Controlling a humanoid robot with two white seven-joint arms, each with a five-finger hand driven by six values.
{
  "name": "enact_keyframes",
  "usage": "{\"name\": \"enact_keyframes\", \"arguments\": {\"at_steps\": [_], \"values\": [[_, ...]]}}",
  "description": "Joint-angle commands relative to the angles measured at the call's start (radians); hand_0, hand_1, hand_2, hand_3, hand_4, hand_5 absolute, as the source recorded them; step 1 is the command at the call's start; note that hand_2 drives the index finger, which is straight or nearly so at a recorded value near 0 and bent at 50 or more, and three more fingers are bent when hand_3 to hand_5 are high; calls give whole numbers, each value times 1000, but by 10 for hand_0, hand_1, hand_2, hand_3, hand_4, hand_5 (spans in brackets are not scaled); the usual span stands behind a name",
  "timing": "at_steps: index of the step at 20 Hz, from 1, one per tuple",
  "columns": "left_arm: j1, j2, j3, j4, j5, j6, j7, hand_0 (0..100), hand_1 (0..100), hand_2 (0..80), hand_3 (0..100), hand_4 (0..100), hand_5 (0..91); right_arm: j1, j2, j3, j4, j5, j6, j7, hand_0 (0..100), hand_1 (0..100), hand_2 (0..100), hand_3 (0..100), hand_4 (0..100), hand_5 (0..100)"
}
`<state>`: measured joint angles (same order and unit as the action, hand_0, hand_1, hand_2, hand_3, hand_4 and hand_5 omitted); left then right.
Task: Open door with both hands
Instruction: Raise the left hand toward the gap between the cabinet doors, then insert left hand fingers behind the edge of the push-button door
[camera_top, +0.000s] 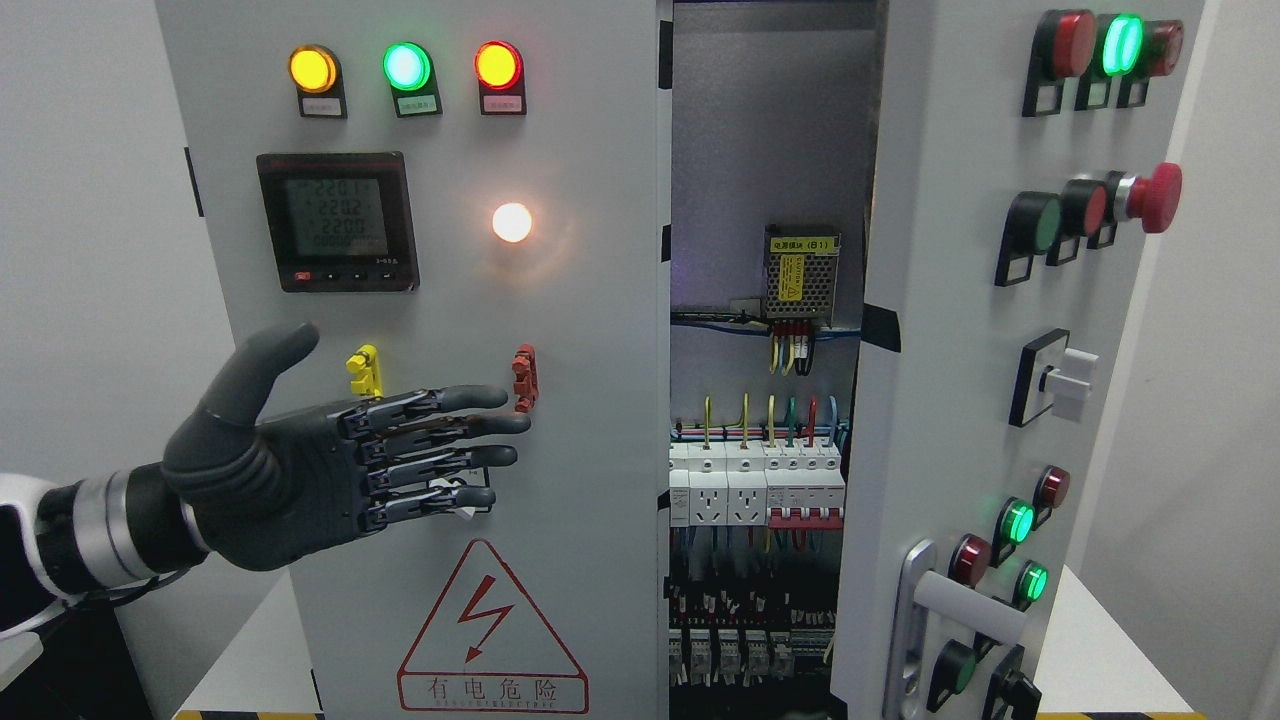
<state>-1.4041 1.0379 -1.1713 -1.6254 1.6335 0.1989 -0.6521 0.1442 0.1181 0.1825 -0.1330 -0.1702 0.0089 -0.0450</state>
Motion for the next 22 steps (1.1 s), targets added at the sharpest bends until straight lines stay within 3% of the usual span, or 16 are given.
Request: {"name": "enact_keyframes", "arguments": {"at_steps": [1, 5, 9, 16, 22], "values": [[-84, -246, -180, 159, 8, 37, 0, 0, 0, 0, 0, 31, 0, 0, 0, 0, 0, 0, 0, 1, 0, 0, 0, 0, 0, 0], [-117, -320, -179, 160, 8, 36, 2, 0, 0, 0, 0, 31, 0, 0, 0, 0, 0, 0, 0, 1, 0, 0, 0, 0, 0, 0], [-150, -401, -174, 164, 12, 28, 67, 0, 0, 0, 0, 30, 0, 0, 0, 0, 1, 0, 0, 1, 0, 0, 0, 0, 0, 0], [-174, -510, -128, 160, 31, 30, 75, 0, 0, 0, 0, 31, 0, 0, 0, 0, 0, 0, 0, 1, 0, 0, 0, 0, 0, 0], [-173, -578, -87, 162, 29, 33, 132, 0, 0, 0, 0, 31, 0, 0, 0, 0, 1, 0, 0, 1, 0, 0, 0, 0, 0, 0]]}}
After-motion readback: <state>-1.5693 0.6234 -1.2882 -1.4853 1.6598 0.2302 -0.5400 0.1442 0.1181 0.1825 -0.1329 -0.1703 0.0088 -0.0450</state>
